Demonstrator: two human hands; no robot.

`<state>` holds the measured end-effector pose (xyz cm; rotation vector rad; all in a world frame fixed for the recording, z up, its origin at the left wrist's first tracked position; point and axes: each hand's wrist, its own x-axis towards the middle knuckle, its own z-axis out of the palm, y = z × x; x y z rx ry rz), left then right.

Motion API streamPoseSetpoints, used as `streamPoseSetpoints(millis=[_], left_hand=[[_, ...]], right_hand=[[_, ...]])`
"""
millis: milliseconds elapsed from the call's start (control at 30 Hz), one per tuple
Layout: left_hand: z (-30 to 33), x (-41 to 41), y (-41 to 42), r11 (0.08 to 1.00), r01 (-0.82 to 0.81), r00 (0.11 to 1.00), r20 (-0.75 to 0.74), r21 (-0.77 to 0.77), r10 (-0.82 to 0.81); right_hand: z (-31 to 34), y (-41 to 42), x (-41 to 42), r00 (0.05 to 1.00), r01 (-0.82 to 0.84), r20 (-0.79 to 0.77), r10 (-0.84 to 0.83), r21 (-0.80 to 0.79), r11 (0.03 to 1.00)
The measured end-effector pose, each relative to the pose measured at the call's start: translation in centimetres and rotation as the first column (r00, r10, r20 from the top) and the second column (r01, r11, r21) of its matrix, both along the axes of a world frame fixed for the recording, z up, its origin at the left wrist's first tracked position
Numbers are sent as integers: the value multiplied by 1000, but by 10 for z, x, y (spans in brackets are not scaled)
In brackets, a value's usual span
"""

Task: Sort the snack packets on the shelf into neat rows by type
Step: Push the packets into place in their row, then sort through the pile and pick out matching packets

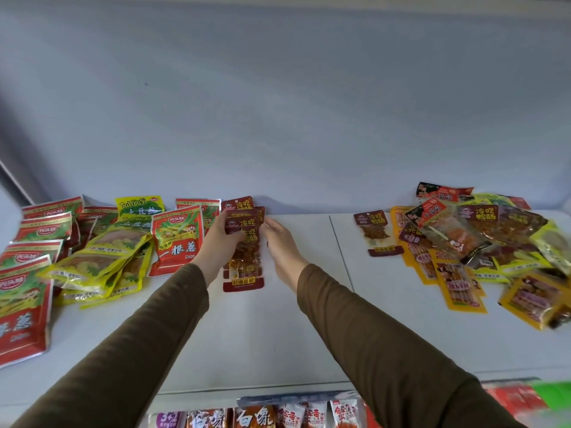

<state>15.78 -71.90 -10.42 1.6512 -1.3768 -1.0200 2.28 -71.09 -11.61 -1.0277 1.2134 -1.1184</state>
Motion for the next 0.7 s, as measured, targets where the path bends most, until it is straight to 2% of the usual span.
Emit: streamPoseSetpoints(millis=[167, 267, 400, 600, 700], left_hand=[[1, -17, 4, 977, 67, 981, 190, -200, -28], [3, -39, 9, 954, 140, 976, 201, -264, -88], [5, -77, 17, 933, 239, 961, 201, -270, -188], [8, -149, 26, 926, 265, 948, 248, -268, -199], [5, -192, 29, 929, 282, 943, 247, -238, -222]], right_hand=[[7, 14, -31, 975, 52, -206, -87, -169, 984], [9, 21, -61, 928, 86, -326, -179, -280, 956], [10, 32, -107, 847, 118, -447, -289, -372, 921], [6, 48, -181, 751, 133, -550, -365, -415, 900], [7, 53, -227, 764, 124, -540, -353, -414, 902]])
